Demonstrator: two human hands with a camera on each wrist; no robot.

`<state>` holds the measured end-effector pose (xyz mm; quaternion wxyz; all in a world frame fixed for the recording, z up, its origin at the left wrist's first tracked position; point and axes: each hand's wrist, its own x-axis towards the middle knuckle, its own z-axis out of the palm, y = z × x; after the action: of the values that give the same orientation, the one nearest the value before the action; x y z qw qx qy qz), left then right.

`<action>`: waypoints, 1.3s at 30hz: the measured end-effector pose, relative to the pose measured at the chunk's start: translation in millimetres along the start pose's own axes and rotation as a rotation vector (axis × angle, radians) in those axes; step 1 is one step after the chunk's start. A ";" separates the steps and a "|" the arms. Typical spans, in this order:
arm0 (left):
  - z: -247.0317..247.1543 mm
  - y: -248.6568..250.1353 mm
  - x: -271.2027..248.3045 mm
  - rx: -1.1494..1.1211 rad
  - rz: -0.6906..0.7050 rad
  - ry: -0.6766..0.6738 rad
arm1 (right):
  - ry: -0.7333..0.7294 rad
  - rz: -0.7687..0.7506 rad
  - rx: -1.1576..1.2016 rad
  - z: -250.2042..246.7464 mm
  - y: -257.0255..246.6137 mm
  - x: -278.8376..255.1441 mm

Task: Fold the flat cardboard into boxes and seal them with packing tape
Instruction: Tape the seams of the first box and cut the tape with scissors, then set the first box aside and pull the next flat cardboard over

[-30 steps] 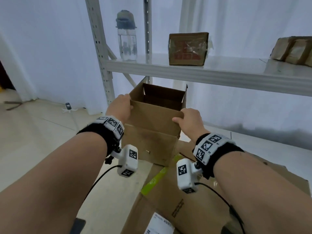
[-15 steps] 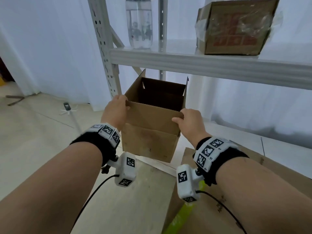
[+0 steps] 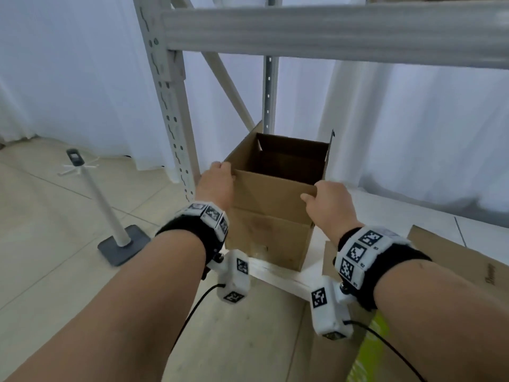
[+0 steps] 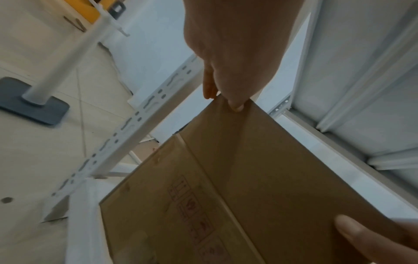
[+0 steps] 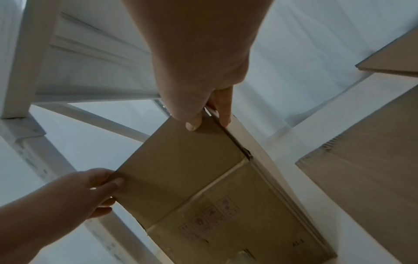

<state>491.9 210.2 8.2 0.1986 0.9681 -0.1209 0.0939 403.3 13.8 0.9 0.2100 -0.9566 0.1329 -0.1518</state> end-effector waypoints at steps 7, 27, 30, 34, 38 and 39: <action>20.6 23.5 1.4 -0.105 0.038 -0.201 | -0.009 0.026 -0.066 11.5 -5.0 38.0; -21.0 74.5 -81.5 -0.034 0.066 -0.210 | -0.260 -0.053 0.077 -52.0 12.3 -16.4; -27.7 95.3 -117.3 0.023 0.083 -0.217 | -0.273 -0.085 0.062 -78.6 33.2 -53.9; -40.8 140.6 -168.8 0.050 0.141 -0.223 | -0.296 -0.093 0.066 -124.3 61.7 -108.3; -53.0 188.2 -214.4 0.031 0.179 -0.240 | -0.319 -0.047 0.101 -174.7 87.2 -163.7; -55.4 197.9 -224.4 0.029 0.191 -0.249 | -0.324 -0.038 0.096 -186.9 93.6 -177.8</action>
<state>216.8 100.4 78.3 0.1584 0.9591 -0.2346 -0.0067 157.4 -79.2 79.6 0.2714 -0.9598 0.0716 -0.0056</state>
